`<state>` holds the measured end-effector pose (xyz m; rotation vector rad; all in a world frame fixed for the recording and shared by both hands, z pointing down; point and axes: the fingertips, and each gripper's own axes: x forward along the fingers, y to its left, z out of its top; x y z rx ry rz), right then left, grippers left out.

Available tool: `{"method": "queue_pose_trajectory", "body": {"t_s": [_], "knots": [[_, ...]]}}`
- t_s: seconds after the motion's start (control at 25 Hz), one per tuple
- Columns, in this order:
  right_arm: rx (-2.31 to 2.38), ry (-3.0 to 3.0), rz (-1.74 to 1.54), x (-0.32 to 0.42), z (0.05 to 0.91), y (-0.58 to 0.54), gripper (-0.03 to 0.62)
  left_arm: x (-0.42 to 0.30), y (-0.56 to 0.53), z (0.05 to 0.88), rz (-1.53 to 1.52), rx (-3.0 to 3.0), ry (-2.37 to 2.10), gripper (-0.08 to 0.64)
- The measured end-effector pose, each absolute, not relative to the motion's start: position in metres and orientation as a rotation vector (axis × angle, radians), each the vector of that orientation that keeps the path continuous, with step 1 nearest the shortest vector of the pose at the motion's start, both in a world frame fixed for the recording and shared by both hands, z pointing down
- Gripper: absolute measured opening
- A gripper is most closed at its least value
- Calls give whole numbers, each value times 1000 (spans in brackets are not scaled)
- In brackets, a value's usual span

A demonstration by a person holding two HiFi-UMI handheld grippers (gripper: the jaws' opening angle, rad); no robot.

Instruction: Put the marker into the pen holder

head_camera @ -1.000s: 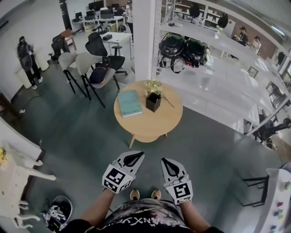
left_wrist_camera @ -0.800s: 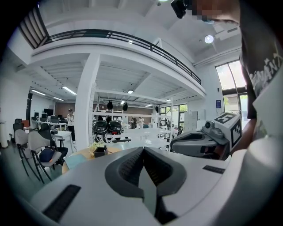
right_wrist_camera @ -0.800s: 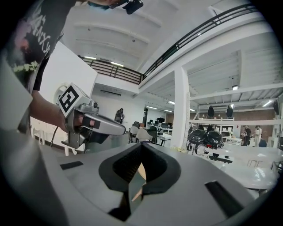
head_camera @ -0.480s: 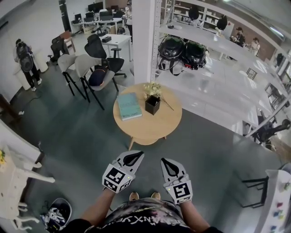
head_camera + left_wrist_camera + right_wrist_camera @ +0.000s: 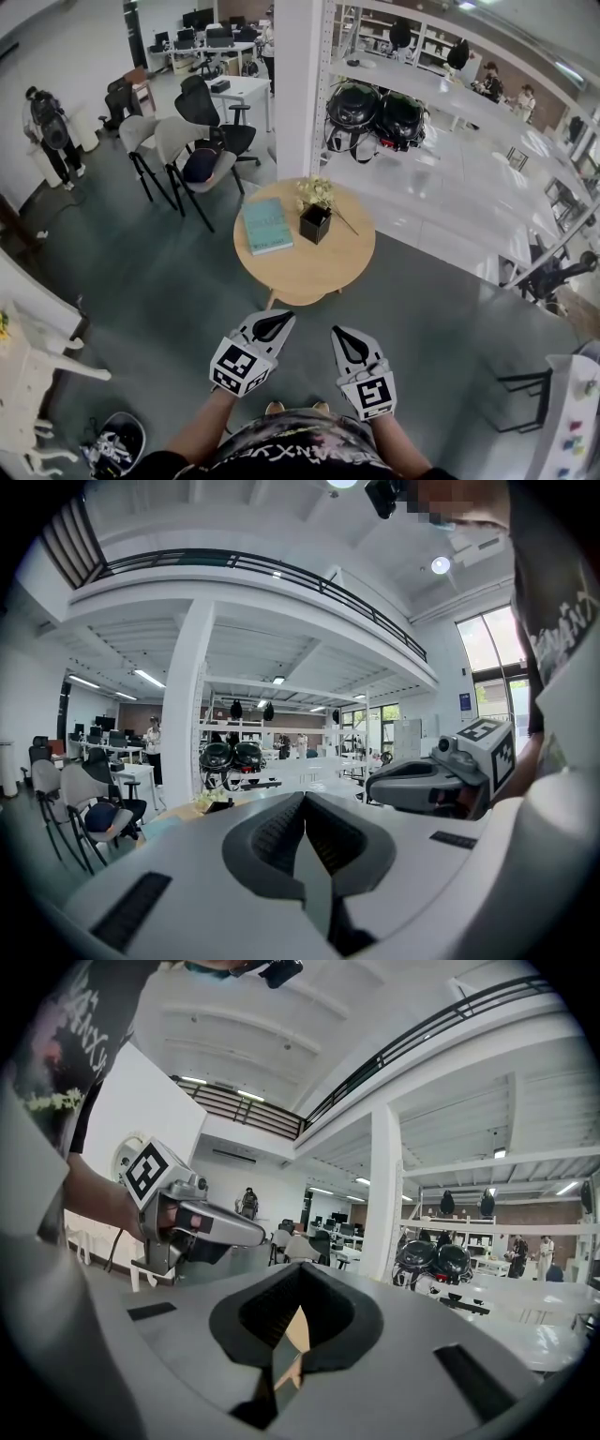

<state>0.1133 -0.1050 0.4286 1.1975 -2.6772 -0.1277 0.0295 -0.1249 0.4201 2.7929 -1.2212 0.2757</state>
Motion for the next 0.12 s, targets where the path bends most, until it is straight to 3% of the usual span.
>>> {"method": "queue_pose_trajectory", "body": {"t_s": [0.12], "knots": [[1193,-2675,-134,110,430,-106,0,26,-126,421,278,2792,-1226,18]]}}
